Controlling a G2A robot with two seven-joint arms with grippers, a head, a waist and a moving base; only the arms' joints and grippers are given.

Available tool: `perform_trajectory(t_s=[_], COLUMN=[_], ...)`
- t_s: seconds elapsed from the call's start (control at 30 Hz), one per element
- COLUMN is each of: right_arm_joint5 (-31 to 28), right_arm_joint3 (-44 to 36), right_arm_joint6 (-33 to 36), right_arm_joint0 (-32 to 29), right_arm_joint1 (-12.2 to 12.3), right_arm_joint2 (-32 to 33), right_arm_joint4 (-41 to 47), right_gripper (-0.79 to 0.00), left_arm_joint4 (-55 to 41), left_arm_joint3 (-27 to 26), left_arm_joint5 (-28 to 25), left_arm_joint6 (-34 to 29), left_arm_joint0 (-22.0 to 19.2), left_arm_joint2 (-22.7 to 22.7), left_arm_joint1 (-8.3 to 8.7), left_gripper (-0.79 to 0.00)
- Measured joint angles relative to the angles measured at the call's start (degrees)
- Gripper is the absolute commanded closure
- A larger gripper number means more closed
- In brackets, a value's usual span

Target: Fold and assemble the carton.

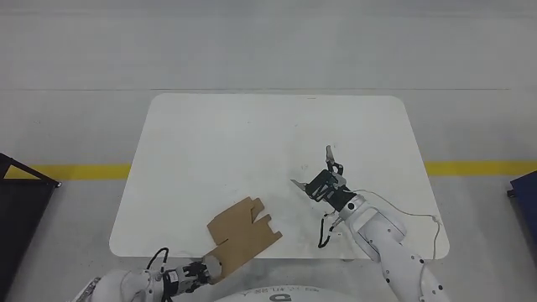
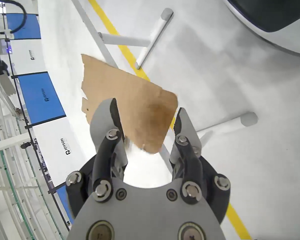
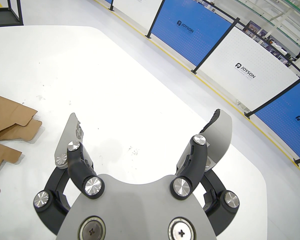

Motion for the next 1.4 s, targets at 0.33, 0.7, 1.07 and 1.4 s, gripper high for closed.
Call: perform_trajectory(t_s=[0.33,0.7,1.07,1.4], right_arm_joint5=[0.0,0.0,0.0,0.0], right_arm_joint3=[0.0,0.0,0.0,0.0], right_arm_joint6=[0.0,0.0,0.0,0.0], right_arm_joint0=[0.0,0.0,0.0,0.0], right_arm_joint1=[0.0,0.0,0.0,0.0], right_arm_joint2=[0.0,0.0,0.0,0.0], right_arm_joint4=[0.0,0.0,0.0,0.0], right_gripper=[-0.785,-0.785,-0.785,-0.785], left_arm_joint4=[0.0,-2.2,-25.6,-27.8], left_arm_joint3=[-0.5,-6.0,-17.5,-19.6], left_arm_joint5=[1.7,10.5,27.4,25.6], left_arm_joint6=[-8.2,-14.7,-23.0,-22.8], left_arm_joint0=[-1.3,3.8,8.2,6.2], left_arm_joint2=[6.9,2.5,-16.9,-17.3], left_arm_joint1=[4.11,6.50,6.65,6.59], left_gripper=[-0.252,0.000,0.000,0.000])
